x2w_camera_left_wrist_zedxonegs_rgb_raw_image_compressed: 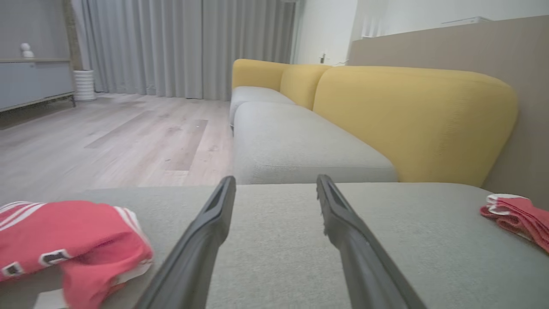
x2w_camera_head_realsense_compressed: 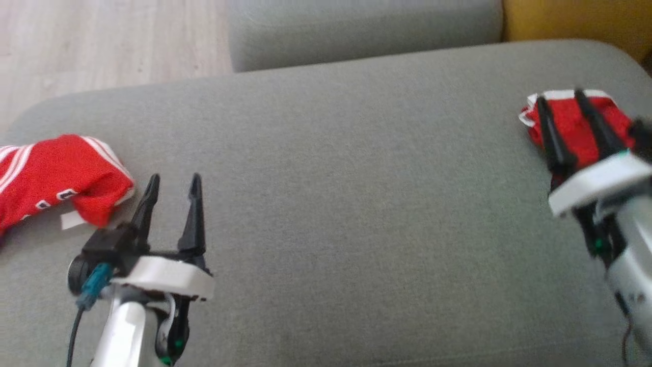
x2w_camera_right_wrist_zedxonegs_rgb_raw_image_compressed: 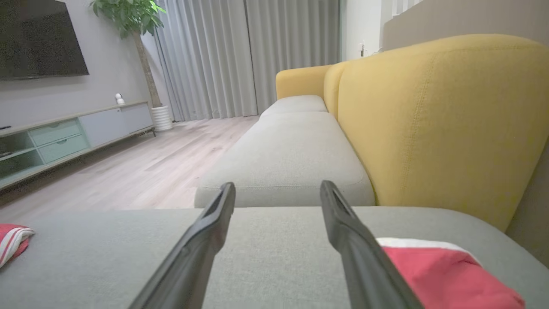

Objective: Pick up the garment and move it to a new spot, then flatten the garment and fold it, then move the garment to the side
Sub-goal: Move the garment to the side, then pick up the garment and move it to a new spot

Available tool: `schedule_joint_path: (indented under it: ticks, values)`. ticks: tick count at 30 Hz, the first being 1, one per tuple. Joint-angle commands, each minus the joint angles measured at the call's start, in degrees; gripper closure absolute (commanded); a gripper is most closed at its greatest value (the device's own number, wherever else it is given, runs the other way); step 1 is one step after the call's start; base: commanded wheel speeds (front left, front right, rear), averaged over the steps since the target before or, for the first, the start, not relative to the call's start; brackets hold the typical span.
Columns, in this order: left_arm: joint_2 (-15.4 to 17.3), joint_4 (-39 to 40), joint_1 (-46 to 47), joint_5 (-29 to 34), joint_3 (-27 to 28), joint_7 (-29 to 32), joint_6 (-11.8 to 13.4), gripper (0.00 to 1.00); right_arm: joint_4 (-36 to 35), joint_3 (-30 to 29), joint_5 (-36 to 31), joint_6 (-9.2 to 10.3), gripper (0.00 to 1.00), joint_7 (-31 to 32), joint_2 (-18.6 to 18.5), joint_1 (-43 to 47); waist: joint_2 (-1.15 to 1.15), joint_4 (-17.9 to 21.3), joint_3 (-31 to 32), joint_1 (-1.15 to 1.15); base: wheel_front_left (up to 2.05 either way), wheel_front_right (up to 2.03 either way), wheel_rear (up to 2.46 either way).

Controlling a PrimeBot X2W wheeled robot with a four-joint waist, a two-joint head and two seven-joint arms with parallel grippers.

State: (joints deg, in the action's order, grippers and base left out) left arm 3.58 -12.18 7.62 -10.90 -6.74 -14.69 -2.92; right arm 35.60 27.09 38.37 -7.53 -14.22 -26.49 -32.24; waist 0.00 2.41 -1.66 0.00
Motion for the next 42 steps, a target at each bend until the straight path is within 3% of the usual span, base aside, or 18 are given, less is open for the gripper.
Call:
schedule_joint_path:
  ticks: [1,10,16,30,36,42]
  values:
    - [1.2,1.7,1.4,0.0,2.6,-0.3,0.5,0.0,-3.2,-1.2,-0.9,0.04,0.0,-0.7,-0.3,2.2,0.0,-1.2,1.4,0.0,0.0,0.0,0.0]
    - [1.0,2.3,-2.2,0.0,5.6,-0.3,1.5,0.0,-13.1,-13.1,-9.8,0.04,0.0,-0.8,6.6,18.1,0.0,-1.4,2.4,0.0,0.0,0.0,0.0]
    - [0.6,2.4,-3.2,0.2,6.1,-0.3,1.1,0.0,-15.0,-14.5,-14.0,0.04,0.0,0.3,10.1,20.8,0.0,-1.1,2.3,0.0,0.0,0.0,0.0]
    - [0.0,1.8,-2.2,0.9,6.1,-0.3,0.4,0.0,-18.0,-16.8,-17.0,0.04,0.0,3.2,12.0,21.9,0.0,-2.0,2.1,0.0,0.0,0.0,0.0]
    - [0.0,1.3,-1.4,1.8,6.1,-0.3,0.5,0.0,-18.8,-16.5,-17.2,0.04,0.0,3.9,13.1,22.0,0.0,-5.9,2.3,0.0,0.0,0.0,0.0]
    - [0.5,0.3,-1.4,2.0,7.4,-0.3,1.5,0.0,-18.8,-15.1,-16.9,0.04,0.0,4.0,14.6,22.4,0.0,-12.7,3.0,0.0,0.0,0.0,0.0]
